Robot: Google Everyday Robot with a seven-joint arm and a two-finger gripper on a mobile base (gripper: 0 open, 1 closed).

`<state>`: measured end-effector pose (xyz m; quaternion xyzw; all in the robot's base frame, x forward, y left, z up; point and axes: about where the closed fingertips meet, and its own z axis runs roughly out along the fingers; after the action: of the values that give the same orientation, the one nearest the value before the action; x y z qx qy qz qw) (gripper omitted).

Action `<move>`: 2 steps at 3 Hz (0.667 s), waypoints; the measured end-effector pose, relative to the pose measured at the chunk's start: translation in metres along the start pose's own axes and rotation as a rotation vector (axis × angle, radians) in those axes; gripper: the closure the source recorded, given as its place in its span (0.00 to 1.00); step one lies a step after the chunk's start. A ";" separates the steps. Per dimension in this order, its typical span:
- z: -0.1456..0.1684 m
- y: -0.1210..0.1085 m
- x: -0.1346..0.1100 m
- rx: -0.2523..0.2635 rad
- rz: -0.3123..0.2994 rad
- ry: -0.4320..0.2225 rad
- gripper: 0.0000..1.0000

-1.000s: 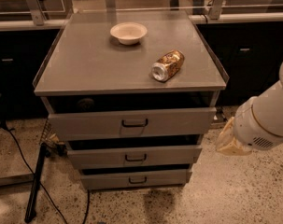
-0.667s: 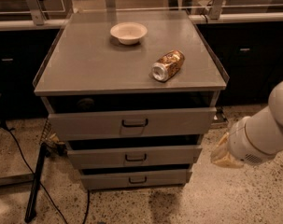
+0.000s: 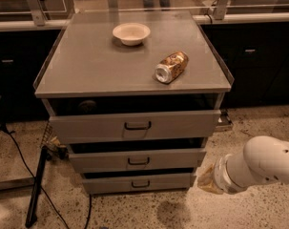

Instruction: Open bottom drawer

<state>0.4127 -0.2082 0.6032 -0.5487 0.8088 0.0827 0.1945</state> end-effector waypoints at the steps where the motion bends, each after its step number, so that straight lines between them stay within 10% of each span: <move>1: 0.000 0.000 0.000 0.000 0.000 0.000 1.00; 2: 0.031 -0.003 0.009 0.008 -0.018 -0.027 1.00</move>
Offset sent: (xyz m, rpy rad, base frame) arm 0.0209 0.0040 -0.0965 0.0555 -0.0734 0.0434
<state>0.4195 -0.2064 0.5711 -0.5542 0.8014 0.0851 0.2084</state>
